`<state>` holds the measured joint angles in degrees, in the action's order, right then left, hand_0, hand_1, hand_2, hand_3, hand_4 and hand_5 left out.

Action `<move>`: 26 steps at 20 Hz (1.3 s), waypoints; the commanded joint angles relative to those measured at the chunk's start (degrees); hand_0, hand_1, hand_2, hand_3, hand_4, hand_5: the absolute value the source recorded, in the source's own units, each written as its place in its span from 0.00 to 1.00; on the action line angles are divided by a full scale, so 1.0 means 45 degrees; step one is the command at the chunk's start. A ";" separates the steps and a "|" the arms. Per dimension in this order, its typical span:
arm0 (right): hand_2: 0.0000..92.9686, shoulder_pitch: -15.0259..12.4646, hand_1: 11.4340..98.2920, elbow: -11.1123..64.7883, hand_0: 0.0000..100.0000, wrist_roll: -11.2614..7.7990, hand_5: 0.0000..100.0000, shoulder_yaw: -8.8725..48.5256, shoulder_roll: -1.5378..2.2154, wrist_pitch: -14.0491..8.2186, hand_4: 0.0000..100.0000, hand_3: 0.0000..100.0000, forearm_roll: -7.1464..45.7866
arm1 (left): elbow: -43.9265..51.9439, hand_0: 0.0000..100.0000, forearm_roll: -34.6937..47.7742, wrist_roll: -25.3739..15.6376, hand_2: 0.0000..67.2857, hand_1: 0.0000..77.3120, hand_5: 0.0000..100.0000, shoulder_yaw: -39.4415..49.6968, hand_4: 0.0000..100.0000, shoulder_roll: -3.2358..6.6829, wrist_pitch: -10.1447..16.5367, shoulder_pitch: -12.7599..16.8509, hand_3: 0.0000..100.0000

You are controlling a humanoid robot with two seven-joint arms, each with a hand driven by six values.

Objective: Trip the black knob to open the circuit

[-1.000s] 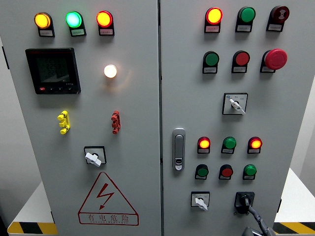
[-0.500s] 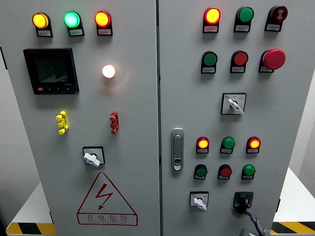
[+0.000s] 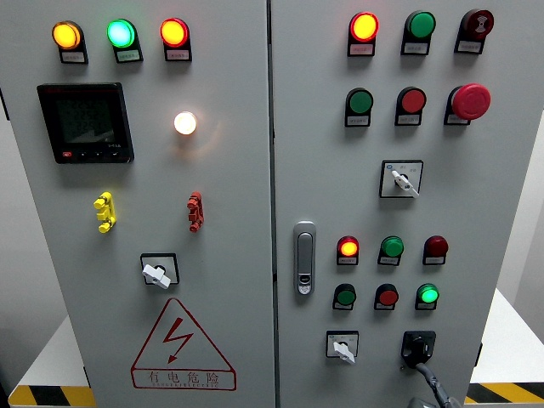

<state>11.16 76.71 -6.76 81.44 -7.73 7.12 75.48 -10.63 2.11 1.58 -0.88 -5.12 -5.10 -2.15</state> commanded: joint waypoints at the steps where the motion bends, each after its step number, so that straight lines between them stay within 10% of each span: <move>1: 0.00 0.0001 0.66 0.0063 1.00 -0.0001 1.00 -0.0013 -0.0001 0.0000 1.00 0.90 -0.0112 | 0.0000 0.00 0.0000 0.0000 0.29 0.00 0.09 0.0000 0.10 0.0004 0.0000 -0.0010 0.26; 26: 0.00 -0.0350 0.65 -0.0054 1.00 -0.0040 1.00 0.1022 0.0038 -0.0137 1.00 0.89 -0.0132 | 0.0000 0.00 0.0000 0.0000 0.29 0.00 0.09 0.0000 0.10 0.0004 0.0000 0.0010 0.26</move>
<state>10.08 76.17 -6.94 85.64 -7.65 6.52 74.88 -10.63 2.11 1.58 -0.88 -5.10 -5.10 -2.20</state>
